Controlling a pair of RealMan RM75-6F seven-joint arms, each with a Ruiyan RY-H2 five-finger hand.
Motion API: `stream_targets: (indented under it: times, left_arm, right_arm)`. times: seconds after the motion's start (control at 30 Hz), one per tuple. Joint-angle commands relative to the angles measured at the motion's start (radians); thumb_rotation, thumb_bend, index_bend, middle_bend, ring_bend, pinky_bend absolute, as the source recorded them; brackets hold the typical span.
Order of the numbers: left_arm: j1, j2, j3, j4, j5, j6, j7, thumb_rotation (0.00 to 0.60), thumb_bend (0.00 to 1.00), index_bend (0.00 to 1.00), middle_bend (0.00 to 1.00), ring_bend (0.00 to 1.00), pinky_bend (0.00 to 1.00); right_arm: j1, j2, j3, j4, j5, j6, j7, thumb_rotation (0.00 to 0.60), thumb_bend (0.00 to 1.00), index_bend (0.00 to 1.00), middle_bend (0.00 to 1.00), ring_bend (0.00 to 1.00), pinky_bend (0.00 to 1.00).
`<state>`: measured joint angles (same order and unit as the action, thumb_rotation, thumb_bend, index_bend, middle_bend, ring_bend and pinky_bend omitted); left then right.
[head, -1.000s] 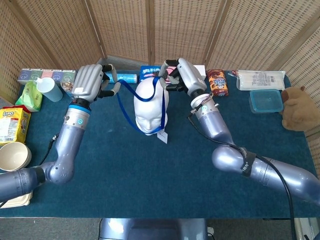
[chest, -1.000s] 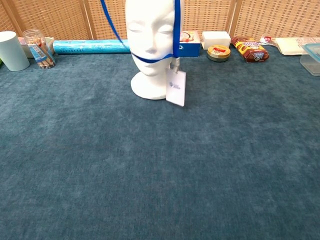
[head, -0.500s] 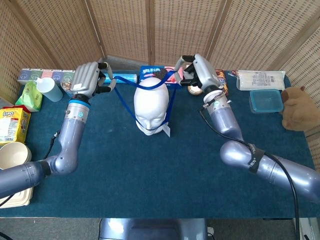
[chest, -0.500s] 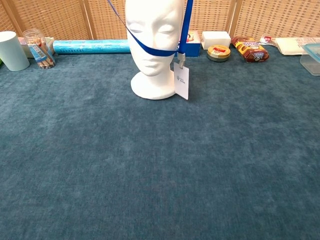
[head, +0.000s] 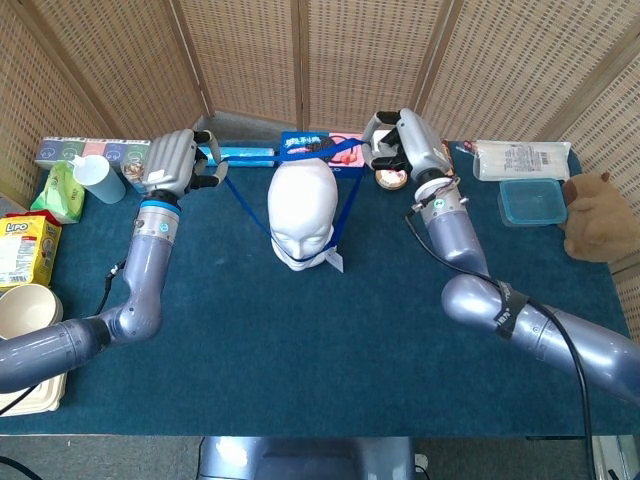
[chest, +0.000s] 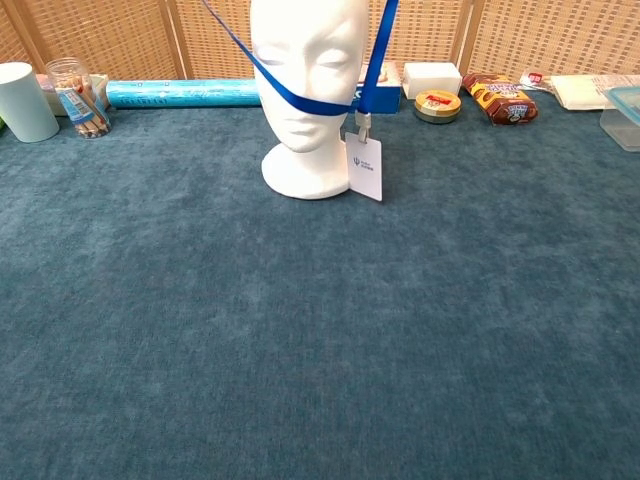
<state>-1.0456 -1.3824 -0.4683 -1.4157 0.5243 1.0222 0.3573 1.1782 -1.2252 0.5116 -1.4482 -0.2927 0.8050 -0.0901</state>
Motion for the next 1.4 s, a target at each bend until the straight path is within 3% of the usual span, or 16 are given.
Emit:
stream_targets:
  times: [0.03,0.23,0.7,0.83,0.9,1.0,1.07,1.17,1.27,1.4]
  left_arm:
    - [-0.007,-0.015,0.008,0.020,-0.007,-0.005,0.012,0.600,0.51,0.60,1.00,1.00,1.00]
    - [-0.022,-0.041,0.013,0.043,-0.017,0.004,0.038,0.600,0.51,0.60,1.00,1.00,1.00]
    - [-0.046,-0.079,0.016,0.081,-0.022,0.005,0.081,0.600,0.51,0.60,1.00,1.00,1.00]
    - [-0.050,-0.082,0.017,0.085,-0.018,-0.008,0.085,0.600,0.43,0.60,1.00,1.00,1.00]
    - [-0.051,-0.077,0.019,0.078,-0.022,-0.022,0.090,0.600,0.35,0.58,0.95,0.94,0.98]
    - [-0.051,-0.065,0.021,0.062,-0.029,-0.038,0.095,0.600,0.25,0.41,0.67,0.63,0.77]
    - [-0.051,-0.058,0.024,0.053,-0.029,-0.047,0.098,0.600,0.19,0.30,0.47,0.41,0.55]
    - [-0.050,-0.053,0.027,0.046,-0.022,-0.044,0.098,0.560,0.14,0.23,0.31,0.22,0.35]
    - [-0.048,-0.050,0.030,0.043,-0.011,-0.037,0.096,0.499,0.11,0.18,0.23,0.12,0.25]
    - [-0.042,-0.045,0.033,0.036,0.000,-0.032,0.090,0.489,0.11,0.16,0.20,0.10,0.22]
  right_arm:
    - [0.018,-0.019,-0.018,0.034,0.016,-0.002,-0.031,0.600,0.51,0.63,1.00,1.00,1.00]
    - [0.064,-0.067,-0.031,0.131,0.058,-0.032,-0.078,0.600,0.51,0.63,1.00,1.00,1.00]
    - [0.108,-0.108,-0.047,0.205,0.082,-0.041,-0.156,0.600,0.50,0.63,1.00,1.00,1.00]
    - [0.116,-0.117,-0.053,0.223,0.072,-0.051,-0.173,0.600,0.49,0.58,0.96,1.00,1.00]
    - [0.121,-0.114,-0.060,0.229,0.074,-0.067,-0.189,0.600,0.48,0.52,0.90,0.99,1.00]
    - [0.129,-0.106,-0.073,0.231,0.089,-0.094,-0.214,0.600,0.46,0.42,0.75,0.85,0.90]
    - [0.133,-0.102,-0.073,0.232,0.102,-0.111,-0.218,0.600,0.43,0.35,0.61,0.68,0.72]
    - [0.127,-0.111,-0.061,0.235,0.083,-0.115,-0.189,0.600,0.38,0.32,0.44,0.46,0.47]
    - [0.124,-0.110,-0.062,0.233,0.070,-0.128,-0.180,0.587,0.33,0.29,0.35,0.35,0.36]
    - [0.114,-0.099,-0.057,0.220,0.057,-0.144,-0.160,0.546,0.31,0.26,0.29,0.28,0.32]
